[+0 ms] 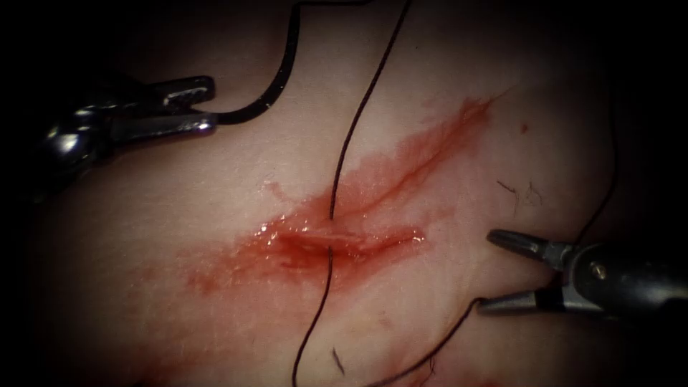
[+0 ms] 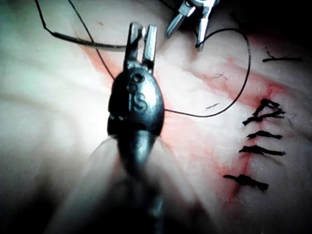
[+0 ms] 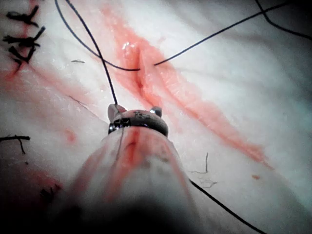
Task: Wound Closure
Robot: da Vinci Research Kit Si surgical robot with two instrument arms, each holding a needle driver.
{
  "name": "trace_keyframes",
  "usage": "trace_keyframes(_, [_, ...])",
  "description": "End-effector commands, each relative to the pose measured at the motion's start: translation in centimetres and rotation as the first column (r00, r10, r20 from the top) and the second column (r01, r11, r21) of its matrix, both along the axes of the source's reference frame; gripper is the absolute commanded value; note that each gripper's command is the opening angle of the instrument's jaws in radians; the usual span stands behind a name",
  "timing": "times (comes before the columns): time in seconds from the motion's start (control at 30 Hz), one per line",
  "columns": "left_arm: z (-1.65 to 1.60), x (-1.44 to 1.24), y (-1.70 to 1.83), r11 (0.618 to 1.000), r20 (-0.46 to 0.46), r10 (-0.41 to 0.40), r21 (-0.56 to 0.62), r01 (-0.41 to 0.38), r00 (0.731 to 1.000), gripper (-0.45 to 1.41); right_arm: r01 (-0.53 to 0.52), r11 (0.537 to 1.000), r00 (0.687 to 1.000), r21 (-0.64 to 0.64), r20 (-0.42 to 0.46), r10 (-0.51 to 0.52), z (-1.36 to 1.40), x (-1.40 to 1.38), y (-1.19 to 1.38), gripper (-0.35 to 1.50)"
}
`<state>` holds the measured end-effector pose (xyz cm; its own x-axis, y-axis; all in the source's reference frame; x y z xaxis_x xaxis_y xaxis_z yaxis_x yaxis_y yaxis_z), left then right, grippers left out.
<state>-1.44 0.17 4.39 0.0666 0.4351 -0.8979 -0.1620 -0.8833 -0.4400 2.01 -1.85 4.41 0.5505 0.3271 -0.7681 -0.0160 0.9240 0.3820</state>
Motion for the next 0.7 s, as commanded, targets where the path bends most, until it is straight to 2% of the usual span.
trace_keyframes(0.03, [0.05,-0.05,0.00,1.000,0.000,-0.001,-0.001,0.001,1.000,-0.45,0.009,1.000,1.000,-0.007,-0.022,-0.010,0.00,0.08,-0.03,0.71])
trace_keyframes(0.13, [0.05,-0.05,0.00,1.000,0.000,-0.001,-0.001,0.001,1.000,-0.45,0.034,0.999,0.999,-0.008,-0.036,-0.035,-0.06,0.02,-0.03,0.74])
trace_keyframes(0.23, [0.05,-0.05,-0.01,1.000,0.000,-0.001,-0.001,0.001,1.000,-0.45,0.069,0.997,0.996,0.017,-0.061,-0.068,-0.17,-0.09,0.02,1.11])
trace_keyframes(0.3, [0.05,-0.05,-0.01,1.000,0.000,-0.001,-0.001,0.001,1.000,-0.45,0.071,0.994,0.994,0.078,-0.084,-0.065,-0.32,-0.21,0.06,1.18])
trace_keyframes(0.33, [0.05,-0.05,-0.01,1.000,0.000,-0.001,-0.001,0.001,1.000,-0.45,0.070,0.992,0.993,0.102,-0.096,-0.061,-0.40,-0.27,0.07,1.16])
trace_keyframes(0.37, [0.05,-0.05,-0.01,1.000,0.000,-0.001,-0.001,0.001,1.000,-0.45,0.066,0.988,0.993,0.140,-0.110,-0.051,-0.52,-0.36,0.09,1.03])
trace_keyframes(0.4, [0.05,-0.05,-0.01,1.000,0.000,-0.001,-0.001,0.001,1.000,-0.45,0.061,0.984,0.992,0.166,-0.118,-0.042,-0.62,-0.42,0.10,0.74])
trace_keyframes(0.53, [0.05,-0.05,-0.01,1.000,0.000,-0.001,-0.001,0.001,1.000,-0.45,0.048,0.977,0.986,0.210,-0.165,-0.013,-0.97,-0.54,0.33,0.71])
trace_keyframes(0.67, [0.05,-0.06,-0.01,1.000,0.001,0.001,-0.001,-0.001,1.000,-0.45,0.001,0.975,0.962,0.223,-0.266,0.060,-1.11,-0.66,0.63,0.63])
trace_keyframes(0.7, [0.05,-0.06,-0.01,1.000,0.001,0.001,-0.001,-0.001,1.000,-0.45,-0.016,0.983,0.956,0.183,-0.284,0.069,-1.12,-0.68,0.72,0.61])
